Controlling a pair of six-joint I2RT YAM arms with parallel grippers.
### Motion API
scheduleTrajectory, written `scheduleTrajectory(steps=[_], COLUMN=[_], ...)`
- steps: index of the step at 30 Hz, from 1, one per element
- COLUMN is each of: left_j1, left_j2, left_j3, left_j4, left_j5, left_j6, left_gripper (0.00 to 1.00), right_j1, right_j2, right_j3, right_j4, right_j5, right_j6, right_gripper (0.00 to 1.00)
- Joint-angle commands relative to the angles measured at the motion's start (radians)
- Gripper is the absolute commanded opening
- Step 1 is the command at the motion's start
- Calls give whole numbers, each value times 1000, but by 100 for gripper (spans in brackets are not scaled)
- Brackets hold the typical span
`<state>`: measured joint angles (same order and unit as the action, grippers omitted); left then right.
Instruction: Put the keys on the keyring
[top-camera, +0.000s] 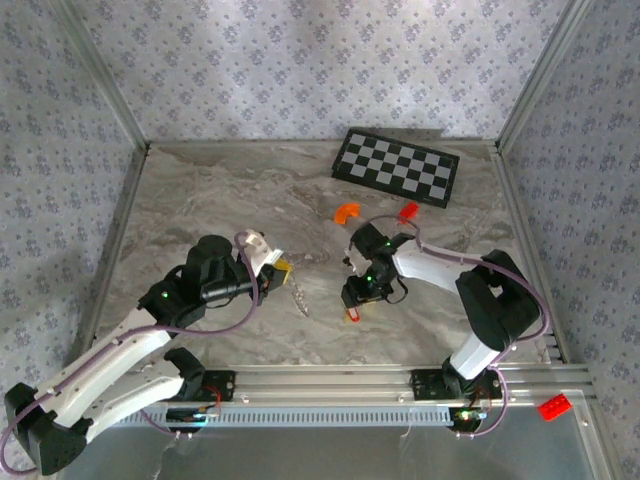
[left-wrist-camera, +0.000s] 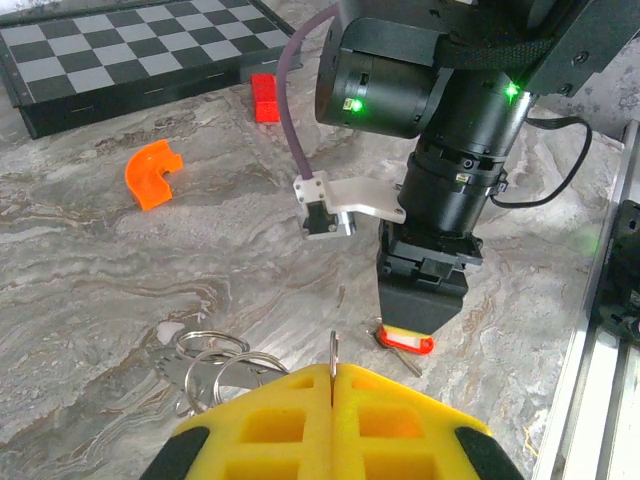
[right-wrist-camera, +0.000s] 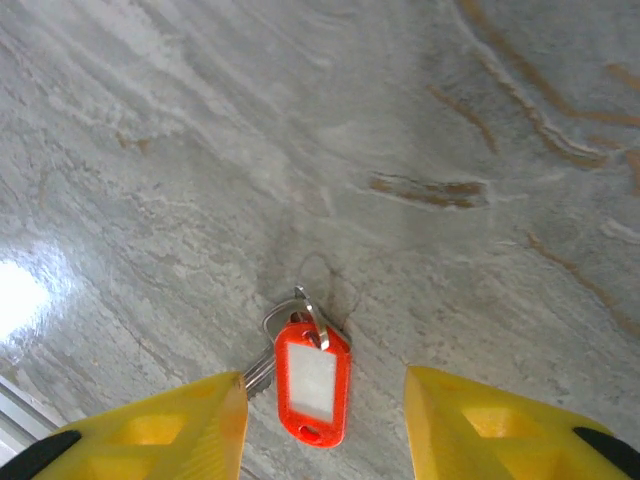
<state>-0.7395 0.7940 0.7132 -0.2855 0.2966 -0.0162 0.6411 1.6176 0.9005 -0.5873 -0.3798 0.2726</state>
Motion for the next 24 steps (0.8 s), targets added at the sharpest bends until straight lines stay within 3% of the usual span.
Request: scheduleTrajectory(steps=[1, 15, 24], left_j1=[5, 5, 5], left_j2=[-8, -11, -12], left_j3=[3, 0, -1], left_j4=[60, 65, 68], left_j5=[28, 35, 36], left_j6=[-14, -17, -20], left_gripper=[0, 0, 0], right_j1=[-26, -61, -55], right_j2=[-29, -25, -40], right_j3=[-43, -99, -99], right_j4=[111, 220, 161], right_j5=[-81, -145, -115], right_j6=[74, 94, 61], right_gripper=[43, 33, 30])
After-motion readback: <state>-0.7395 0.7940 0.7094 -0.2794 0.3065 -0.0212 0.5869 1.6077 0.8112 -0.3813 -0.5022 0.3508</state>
